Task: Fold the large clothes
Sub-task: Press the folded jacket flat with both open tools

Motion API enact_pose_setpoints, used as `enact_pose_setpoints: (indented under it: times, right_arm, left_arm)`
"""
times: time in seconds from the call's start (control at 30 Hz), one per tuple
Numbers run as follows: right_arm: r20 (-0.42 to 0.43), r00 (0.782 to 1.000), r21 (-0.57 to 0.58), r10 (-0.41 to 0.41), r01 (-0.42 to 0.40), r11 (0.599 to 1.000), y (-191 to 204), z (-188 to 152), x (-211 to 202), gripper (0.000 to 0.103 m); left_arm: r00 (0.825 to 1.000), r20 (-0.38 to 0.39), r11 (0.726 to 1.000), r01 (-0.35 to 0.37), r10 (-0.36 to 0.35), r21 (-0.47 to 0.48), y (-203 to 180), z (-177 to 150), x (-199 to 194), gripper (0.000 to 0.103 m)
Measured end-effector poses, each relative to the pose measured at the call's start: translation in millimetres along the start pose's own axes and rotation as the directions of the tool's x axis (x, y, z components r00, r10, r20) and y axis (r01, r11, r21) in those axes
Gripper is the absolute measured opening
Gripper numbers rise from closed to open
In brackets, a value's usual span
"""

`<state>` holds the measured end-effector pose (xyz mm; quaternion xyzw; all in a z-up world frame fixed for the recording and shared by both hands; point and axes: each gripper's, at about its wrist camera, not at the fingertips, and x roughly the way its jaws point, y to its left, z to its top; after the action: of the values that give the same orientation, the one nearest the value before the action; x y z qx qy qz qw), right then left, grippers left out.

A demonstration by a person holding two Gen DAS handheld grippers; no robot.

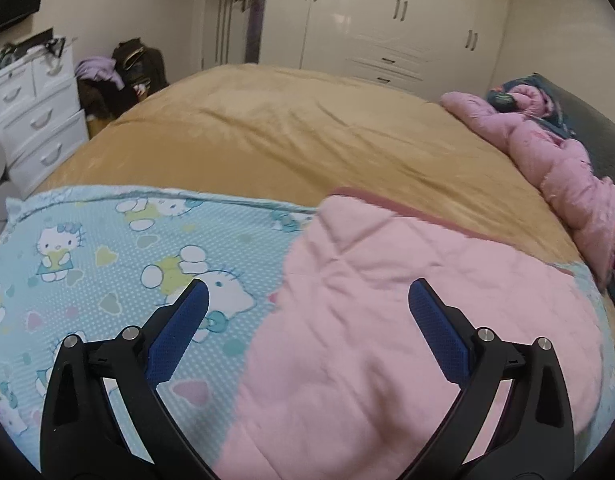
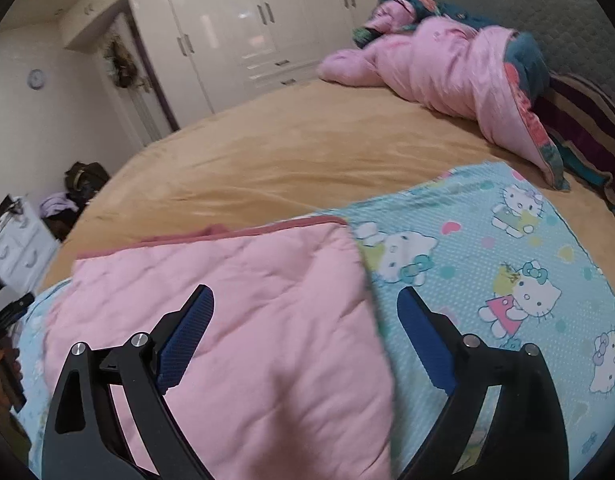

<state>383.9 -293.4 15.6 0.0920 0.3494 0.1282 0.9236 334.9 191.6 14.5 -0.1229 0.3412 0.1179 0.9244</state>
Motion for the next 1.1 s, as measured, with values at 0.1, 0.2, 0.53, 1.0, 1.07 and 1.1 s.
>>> enact_pose_setpoints:
  times: [0.1,0.2,0.53,1.0,1.07,1.1]
  right_arm:
    - [-0.001,0.999,-0.064,0.043,-0.043,0.997,29,-9,-12,0.093]
    - [-0.049,0.996,-0.137,0.074,-0.08,0.987,58,-20,-6,0.093]
    - [-0.265,0.964,-0.254,-0.011,-0.059,0.966,112,-59,56,0.098]
    - [-0.287,0.957,-0.22,-0.037,-0.028,0.975,108,-86,95,0.099]
    - [-0.302,0.953,-0.208,-0.033,-0.032,0.978,107,-79,89,0.099]
    - [-0.304,0.952,-0.198,-0.027,-0.036,0.98,106,-75,83,0.099]
  left_arm:
    - [0.999,0.004,0.998,0.039,-0.039,0.043,-25,-6,-13,0.094]
    - [0.996,-0.025,0.991,0.085,-0.083,0.1,-53,-21,-17,0.094]
    - [0.976,-0.201,0.966,0.13,-0.085,0.225,-117,-79,30,0.095]
    - [0.974,-0.203,0.975,0.141,-0.105,0.172,-113,-102,53,0.095]
    - [0.975,-0.196,0.974,0.14,-0.104,0.18,-114,-99,46,0.095]
    - [0.977,-0.189,0.972,0.136,-0.1,0.191,-117,-96,41,0.095]
